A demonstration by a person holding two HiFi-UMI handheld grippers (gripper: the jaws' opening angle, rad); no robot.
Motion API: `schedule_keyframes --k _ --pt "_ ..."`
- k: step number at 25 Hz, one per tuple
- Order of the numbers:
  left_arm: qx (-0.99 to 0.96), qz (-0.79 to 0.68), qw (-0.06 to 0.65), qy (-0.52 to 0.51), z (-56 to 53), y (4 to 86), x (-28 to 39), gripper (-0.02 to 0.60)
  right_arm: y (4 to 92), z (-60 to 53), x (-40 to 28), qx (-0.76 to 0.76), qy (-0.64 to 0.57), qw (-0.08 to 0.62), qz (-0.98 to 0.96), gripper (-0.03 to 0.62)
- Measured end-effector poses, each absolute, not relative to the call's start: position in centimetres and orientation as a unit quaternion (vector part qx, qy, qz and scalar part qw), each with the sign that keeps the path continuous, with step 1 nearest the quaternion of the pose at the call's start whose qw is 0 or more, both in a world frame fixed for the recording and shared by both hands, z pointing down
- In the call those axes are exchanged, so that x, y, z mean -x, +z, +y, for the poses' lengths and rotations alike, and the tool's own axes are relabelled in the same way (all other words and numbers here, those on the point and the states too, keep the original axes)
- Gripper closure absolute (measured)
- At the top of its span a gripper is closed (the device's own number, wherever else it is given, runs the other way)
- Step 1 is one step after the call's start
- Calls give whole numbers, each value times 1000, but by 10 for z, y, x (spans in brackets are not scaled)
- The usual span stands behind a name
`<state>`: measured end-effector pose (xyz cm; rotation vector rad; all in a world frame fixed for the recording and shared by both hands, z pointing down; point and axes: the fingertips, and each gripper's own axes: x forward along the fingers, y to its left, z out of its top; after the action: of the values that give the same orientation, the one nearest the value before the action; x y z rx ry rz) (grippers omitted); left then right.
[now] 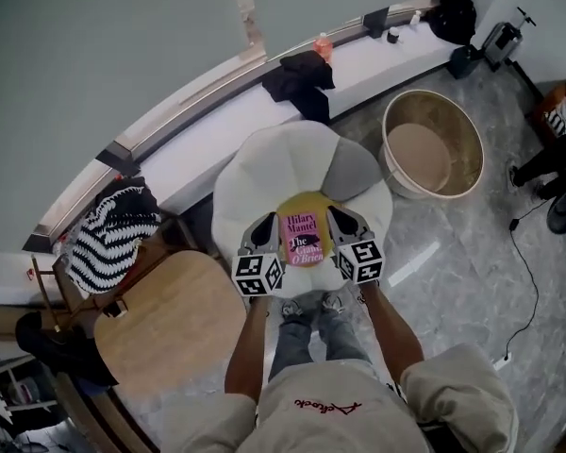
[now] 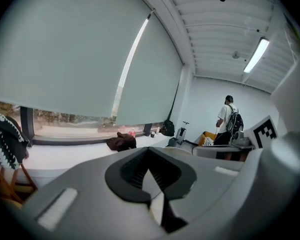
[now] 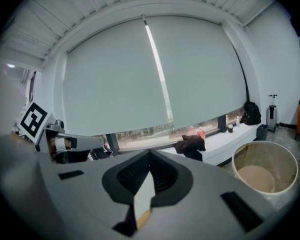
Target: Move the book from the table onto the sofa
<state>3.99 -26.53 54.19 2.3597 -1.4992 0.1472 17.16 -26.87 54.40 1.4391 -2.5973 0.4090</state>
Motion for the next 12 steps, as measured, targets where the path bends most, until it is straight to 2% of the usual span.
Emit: schedule_keyframes --k 12 --pt "-838 -541 68 23 -294 407 -15 572 413 -296 -187 -498 52 16 -866 586"
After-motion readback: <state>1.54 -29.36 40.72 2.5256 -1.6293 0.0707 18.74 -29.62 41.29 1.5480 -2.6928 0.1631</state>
